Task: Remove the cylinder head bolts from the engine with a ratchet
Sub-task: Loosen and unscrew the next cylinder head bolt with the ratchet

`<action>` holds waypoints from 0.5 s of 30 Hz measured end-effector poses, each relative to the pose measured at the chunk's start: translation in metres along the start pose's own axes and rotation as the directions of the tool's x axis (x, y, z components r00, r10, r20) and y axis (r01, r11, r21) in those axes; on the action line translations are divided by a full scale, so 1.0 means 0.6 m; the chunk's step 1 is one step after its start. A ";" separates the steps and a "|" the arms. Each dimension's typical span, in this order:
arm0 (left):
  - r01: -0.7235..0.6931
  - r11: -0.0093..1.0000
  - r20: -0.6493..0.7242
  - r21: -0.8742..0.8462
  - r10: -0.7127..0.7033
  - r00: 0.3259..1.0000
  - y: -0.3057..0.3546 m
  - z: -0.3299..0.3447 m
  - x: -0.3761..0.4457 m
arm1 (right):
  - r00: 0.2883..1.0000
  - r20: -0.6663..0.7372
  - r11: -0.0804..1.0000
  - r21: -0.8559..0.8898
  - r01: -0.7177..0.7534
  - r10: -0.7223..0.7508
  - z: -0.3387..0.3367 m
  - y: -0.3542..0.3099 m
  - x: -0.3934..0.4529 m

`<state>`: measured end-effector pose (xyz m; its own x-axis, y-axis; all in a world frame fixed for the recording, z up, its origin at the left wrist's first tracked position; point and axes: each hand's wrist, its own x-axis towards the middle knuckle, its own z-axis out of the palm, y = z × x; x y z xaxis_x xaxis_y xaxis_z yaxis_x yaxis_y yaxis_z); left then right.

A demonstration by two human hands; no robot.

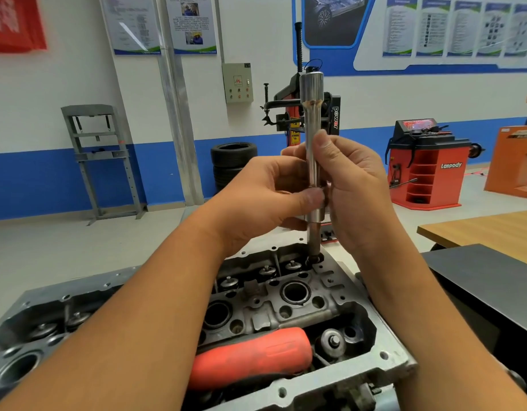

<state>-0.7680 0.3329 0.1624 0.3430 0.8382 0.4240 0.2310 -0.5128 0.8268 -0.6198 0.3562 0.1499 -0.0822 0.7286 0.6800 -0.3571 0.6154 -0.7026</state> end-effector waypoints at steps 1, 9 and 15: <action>0.001 0.999 -0.025 0.038 0.000 1.000 -0.001 -0.001 0.001 | 1.000 -0.005 1.000 -0.016 0.015 -0.015 0.000 0.000 -0.001; 0.080 0.990 0.139 -0.113 -0.064 0.988 -0.002 -0.001 -0.003 | 0.998 -0.029 0.990 -0.126 0.055 -0.059 0.000 0.003 0.001; 0.005 1.000 0.066 -0.017 -0.003 0.998 0.001 0.002 -0.002 | 0.999 -0.002 0.998 -0.050 0.050 -0.050 -0.001 0.002 -0.001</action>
<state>-0.7673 0.3311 0.1620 0.4018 0.8258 0.3958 0.2173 -0.5058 0.8348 -0.6195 0.3568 0.1485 -0.0623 0.6977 0.7136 -0.3142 0.6650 -0.6776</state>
